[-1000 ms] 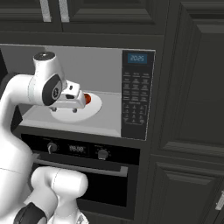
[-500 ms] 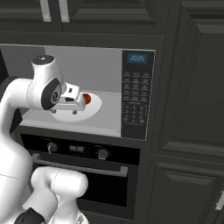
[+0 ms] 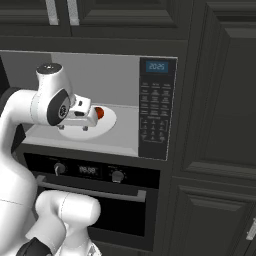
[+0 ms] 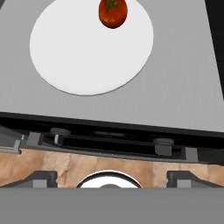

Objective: Close the microwave door.

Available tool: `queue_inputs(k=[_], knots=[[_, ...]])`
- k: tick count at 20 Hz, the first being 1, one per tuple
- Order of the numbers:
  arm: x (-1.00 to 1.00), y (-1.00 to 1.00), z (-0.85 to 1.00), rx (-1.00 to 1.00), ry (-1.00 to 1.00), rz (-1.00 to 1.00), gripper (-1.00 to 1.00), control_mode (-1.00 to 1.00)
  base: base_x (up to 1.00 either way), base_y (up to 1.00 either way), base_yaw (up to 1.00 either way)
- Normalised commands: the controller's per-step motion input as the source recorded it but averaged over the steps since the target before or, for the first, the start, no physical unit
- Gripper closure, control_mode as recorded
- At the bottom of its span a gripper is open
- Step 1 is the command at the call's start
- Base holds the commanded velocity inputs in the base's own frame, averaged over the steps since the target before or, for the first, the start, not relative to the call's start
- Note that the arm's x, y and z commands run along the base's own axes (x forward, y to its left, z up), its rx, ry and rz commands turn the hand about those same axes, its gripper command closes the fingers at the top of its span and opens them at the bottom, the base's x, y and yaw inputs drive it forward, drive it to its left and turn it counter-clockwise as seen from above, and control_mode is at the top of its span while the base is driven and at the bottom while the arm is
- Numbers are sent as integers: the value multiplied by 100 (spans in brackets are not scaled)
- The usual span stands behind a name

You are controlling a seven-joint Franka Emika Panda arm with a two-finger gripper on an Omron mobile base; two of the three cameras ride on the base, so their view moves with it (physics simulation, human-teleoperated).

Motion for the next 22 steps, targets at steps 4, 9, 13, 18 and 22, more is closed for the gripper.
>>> queue_inputs(k=[4,9,13,18,22], knots=[[0,0,0,0,0,0,-100,100,0,0,0],[0,0,0,0,0,0,-100,100,-28,0,0],[0,0,0,0,0,0,-100,100,-76,0,0],[0,0,0,0,0,0,-100,100,-50,0,0],[0,0,0,0,0,0,-100,100,-44,0,0]])
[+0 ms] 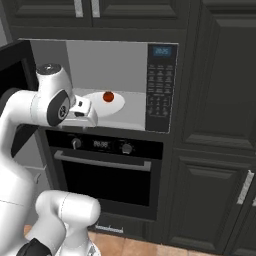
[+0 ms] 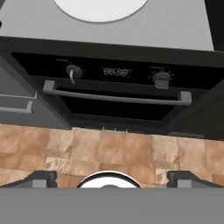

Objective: Close the microwave door.

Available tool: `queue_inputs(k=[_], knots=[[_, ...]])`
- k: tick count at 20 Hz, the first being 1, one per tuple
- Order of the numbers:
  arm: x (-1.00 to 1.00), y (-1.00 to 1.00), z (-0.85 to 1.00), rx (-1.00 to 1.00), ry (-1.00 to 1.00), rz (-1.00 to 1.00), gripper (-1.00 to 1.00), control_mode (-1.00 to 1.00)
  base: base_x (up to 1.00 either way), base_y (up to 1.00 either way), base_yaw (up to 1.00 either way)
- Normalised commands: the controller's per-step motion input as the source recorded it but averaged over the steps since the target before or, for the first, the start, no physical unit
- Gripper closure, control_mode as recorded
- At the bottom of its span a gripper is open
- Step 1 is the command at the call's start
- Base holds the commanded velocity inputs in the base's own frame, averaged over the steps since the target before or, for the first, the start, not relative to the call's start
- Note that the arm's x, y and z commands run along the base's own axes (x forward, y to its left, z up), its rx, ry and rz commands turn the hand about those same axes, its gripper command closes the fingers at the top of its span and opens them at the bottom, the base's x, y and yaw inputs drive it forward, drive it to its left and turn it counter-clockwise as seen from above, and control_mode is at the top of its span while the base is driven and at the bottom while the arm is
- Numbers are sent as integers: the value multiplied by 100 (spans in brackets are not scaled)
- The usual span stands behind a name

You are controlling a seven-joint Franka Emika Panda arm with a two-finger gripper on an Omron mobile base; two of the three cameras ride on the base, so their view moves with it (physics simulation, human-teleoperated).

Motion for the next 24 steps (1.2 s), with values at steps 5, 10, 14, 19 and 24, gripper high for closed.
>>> queue_inputs(k=[5,10,14,19,24], knots=[[0,0,0,0,0,0,-100,-100,-10,0,0],[-76,0,25,0,-26,0,-100,-100,0,0,0],[-100,24,62,0,-50,-2,-100,-100,0,0,0],[-100,54,53,-4,-47,-5,-100,-100,0,0,0],[-100,44,40,-2,-44,-7,-100,-100,0,0,0]])
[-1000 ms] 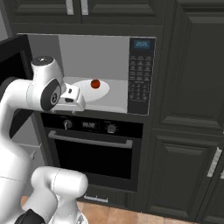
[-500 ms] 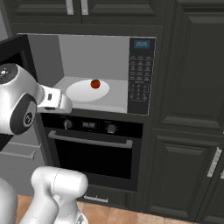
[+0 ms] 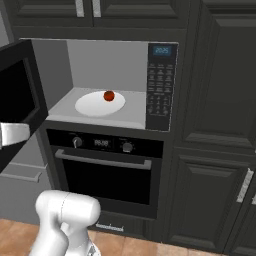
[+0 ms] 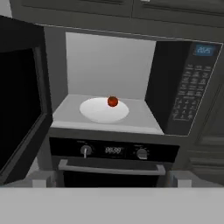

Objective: Close the microwave door.

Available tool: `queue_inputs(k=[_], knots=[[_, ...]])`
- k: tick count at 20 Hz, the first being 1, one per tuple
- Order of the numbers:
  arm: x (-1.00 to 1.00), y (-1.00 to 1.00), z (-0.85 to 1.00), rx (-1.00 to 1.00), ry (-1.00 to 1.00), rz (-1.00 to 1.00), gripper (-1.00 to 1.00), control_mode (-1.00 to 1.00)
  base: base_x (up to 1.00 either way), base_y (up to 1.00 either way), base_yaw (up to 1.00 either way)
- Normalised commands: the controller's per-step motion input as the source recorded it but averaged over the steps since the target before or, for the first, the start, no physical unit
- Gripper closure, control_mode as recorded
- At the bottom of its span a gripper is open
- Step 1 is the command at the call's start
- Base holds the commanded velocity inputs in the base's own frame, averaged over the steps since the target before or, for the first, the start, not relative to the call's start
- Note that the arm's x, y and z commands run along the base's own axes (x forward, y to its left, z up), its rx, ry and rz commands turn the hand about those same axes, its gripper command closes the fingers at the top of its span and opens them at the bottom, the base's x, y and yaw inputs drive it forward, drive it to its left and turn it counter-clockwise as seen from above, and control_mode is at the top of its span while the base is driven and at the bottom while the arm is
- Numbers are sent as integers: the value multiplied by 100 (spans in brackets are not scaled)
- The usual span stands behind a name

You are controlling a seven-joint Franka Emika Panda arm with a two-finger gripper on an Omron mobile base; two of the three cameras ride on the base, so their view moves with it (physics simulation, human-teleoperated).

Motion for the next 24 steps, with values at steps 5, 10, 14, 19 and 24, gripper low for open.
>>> queue_inputs(k=[5,10,14,19,24], knots=[[-100,85,7,-18,-24,-15,-100,-100,0,0,0],[-82,95,-4,-17,-17,-19,-100,-100,0,0,0],[-10,100,-33,-9,-14,-35,-100,-100,0,0,0],[31,98,-47,-1,-12,-31,-100,-100,0,0,0],[89,65,-60,-3,0,-24,-100,-100,0,0,0]])
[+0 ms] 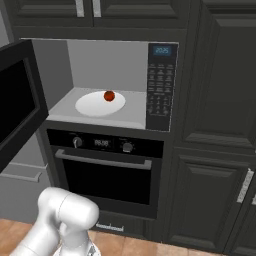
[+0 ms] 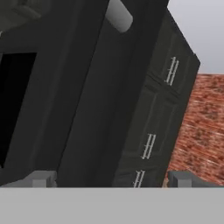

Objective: Close the microwave door.

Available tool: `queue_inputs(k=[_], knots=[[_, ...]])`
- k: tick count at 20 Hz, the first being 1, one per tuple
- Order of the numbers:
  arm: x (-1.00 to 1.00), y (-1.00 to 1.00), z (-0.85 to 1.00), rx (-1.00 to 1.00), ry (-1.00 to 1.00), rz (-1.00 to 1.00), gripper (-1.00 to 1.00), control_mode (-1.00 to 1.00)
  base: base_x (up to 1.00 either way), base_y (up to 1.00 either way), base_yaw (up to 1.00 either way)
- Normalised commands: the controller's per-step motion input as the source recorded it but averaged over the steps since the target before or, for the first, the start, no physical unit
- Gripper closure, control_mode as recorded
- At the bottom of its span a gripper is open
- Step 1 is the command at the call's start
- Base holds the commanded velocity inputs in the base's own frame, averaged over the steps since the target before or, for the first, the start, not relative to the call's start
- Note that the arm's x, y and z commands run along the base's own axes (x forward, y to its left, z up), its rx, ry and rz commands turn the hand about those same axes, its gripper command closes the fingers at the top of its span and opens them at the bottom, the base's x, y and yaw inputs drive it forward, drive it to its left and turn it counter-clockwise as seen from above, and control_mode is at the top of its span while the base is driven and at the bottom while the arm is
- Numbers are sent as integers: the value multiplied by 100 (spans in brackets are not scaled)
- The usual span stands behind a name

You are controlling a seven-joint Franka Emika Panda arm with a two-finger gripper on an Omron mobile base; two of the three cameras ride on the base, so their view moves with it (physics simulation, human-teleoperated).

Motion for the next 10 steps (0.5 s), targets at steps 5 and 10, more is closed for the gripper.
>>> queue_inputs(k=[5,10], knots=[[100,31,-48,-2,0,-13,-100,-100,0,0,0],[82,10,-36,0,0,-6,-100,-100,0,0,0]])
